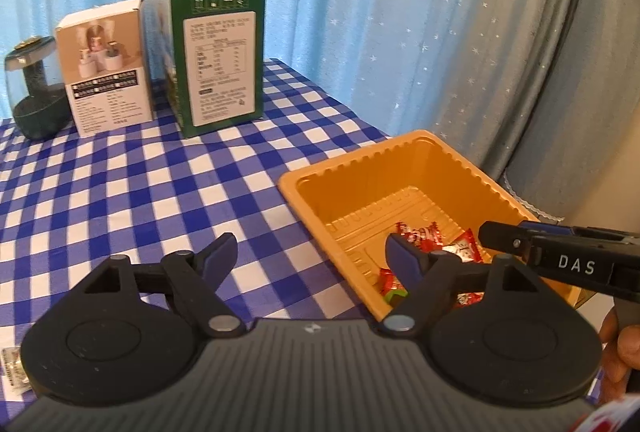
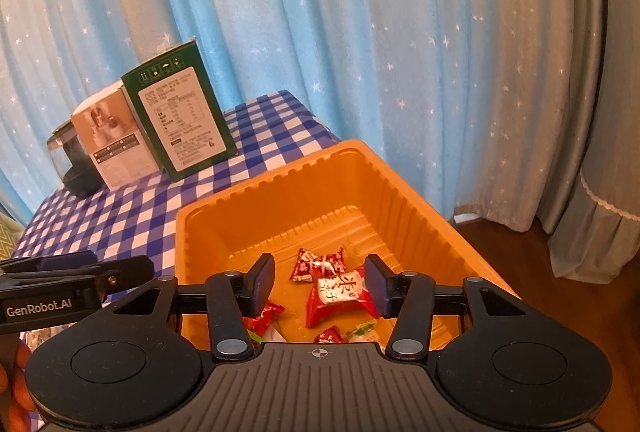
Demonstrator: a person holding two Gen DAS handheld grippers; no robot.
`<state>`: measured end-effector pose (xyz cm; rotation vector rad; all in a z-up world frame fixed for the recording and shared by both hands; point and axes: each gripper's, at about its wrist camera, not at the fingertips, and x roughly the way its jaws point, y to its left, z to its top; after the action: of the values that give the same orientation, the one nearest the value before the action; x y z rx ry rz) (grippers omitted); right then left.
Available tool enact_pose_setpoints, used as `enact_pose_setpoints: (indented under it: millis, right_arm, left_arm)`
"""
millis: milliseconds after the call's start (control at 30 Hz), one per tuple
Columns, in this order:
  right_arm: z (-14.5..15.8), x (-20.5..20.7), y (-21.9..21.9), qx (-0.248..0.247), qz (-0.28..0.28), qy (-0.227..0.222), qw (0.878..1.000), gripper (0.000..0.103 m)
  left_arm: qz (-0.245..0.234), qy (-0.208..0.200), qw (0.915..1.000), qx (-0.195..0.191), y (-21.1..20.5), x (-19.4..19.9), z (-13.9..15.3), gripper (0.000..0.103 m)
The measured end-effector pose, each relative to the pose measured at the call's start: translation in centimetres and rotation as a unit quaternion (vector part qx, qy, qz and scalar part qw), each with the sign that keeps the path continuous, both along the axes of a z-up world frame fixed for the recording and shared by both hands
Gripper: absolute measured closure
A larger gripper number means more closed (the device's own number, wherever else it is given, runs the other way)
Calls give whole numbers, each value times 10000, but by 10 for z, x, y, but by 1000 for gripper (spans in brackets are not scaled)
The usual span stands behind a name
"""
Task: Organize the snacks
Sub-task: 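Withdraw both open grippers from the tray back over the remaining snacks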
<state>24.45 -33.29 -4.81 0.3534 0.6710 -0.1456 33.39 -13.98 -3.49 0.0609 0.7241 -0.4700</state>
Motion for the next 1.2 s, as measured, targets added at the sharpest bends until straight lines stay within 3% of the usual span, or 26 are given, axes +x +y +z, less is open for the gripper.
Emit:
enact_pose_setpoints:
  millis: [233, 600, 1000, 1200]
  right_arm:
    - [7, 5, 26, -137, 293, -155, 9994, 43]
    - [12, 16, 83, -276, 992, -283, 9943, 41]
    - [12, 27, 145, -423, 1906, -398, 9799, 41]
    - [8, 41, 163, -182, 2143, -359, 9759, 41]
  left_arm:
    - [265, -106, 9996, 35, 32, -6, 7, 18]
    - [834, -116, 9964, 47, 100, -10, 14, 18]
    - [1881, 44, 9821, 13, 202, -21, 14, 18]
    - [1996, 111, 9791, 369, 230, -29, 2, 19]
